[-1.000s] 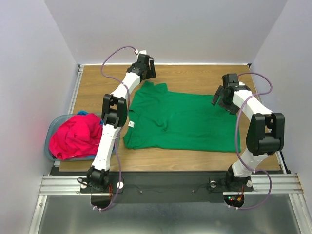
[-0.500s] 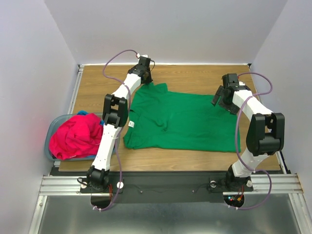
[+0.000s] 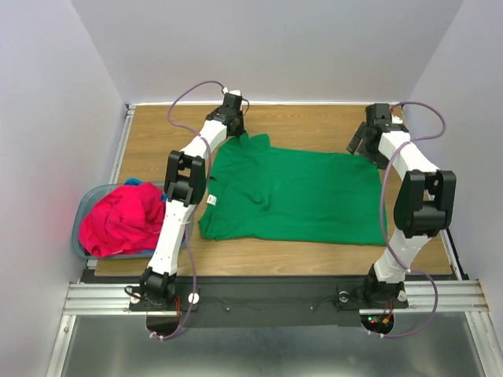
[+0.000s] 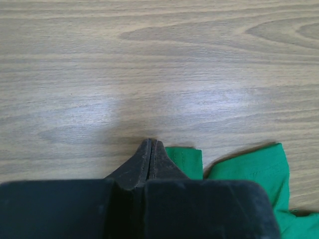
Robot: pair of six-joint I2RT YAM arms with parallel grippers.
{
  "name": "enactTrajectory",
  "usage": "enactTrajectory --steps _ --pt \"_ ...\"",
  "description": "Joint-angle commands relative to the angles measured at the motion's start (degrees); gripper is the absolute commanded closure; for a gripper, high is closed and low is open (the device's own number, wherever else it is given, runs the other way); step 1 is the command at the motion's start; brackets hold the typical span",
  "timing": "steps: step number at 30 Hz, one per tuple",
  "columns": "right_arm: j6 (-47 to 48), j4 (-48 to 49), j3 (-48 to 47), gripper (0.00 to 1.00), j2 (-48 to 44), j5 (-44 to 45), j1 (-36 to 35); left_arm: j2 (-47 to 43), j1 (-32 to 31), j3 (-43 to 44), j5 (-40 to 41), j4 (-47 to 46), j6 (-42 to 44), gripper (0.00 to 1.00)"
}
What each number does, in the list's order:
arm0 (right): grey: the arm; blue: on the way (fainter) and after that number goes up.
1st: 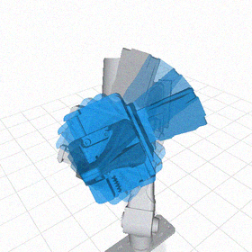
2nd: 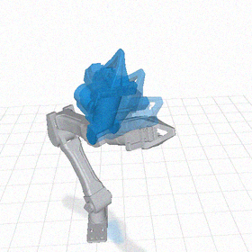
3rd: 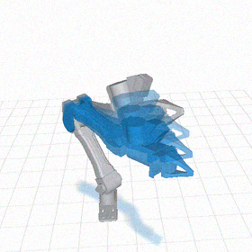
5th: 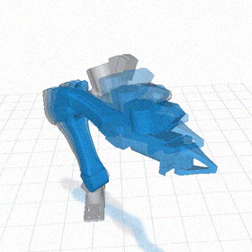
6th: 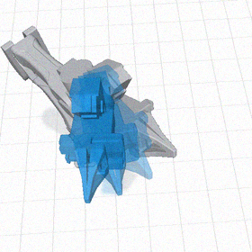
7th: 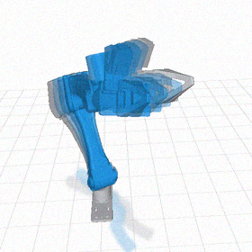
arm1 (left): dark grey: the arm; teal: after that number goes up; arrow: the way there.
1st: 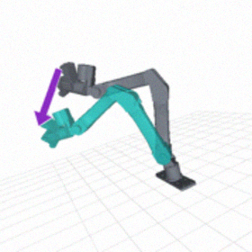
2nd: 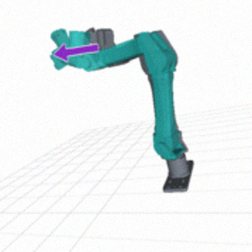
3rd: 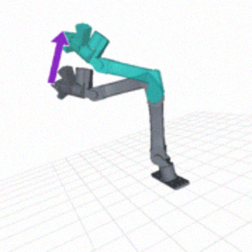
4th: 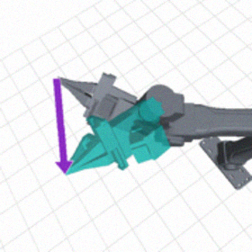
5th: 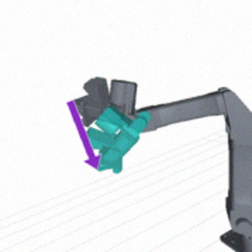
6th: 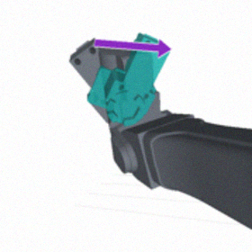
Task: Fold and stack the t-shirts
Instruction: Fold the tshirt
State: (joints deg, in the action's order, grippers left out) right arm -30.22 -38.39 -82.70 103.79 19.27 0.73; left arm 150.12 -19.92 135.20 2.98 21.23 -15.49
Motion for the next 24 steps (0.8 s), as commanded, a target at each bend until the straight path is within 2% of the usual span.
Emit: enactTrajectory --steps 1,15,19,24 --pt "2.3 1.2 -8.4 0.00 5.3 2.4 1.6 -8.0 -0.4 -3.2 -1.0 -1.9 1.9 1.00" --pt "5.3 1.0 -24.3 0.10 22.9 1.3 4.4 -12.7 -0.4 -8.7 -2.6 -7.3 4.4 1.00" --pt "5.3 1.0 -26.5 0.11 26.4 1.3 5.3 -14.2 -0.4 -11.1 -4.7 -8.6 5.8 1.00" --pt "5.3 1.0 -25.9 0.19 27.8 0.0 5.4 -15.5 -0.3 -13.6 -4.5 -9.8 7.2 1.00"
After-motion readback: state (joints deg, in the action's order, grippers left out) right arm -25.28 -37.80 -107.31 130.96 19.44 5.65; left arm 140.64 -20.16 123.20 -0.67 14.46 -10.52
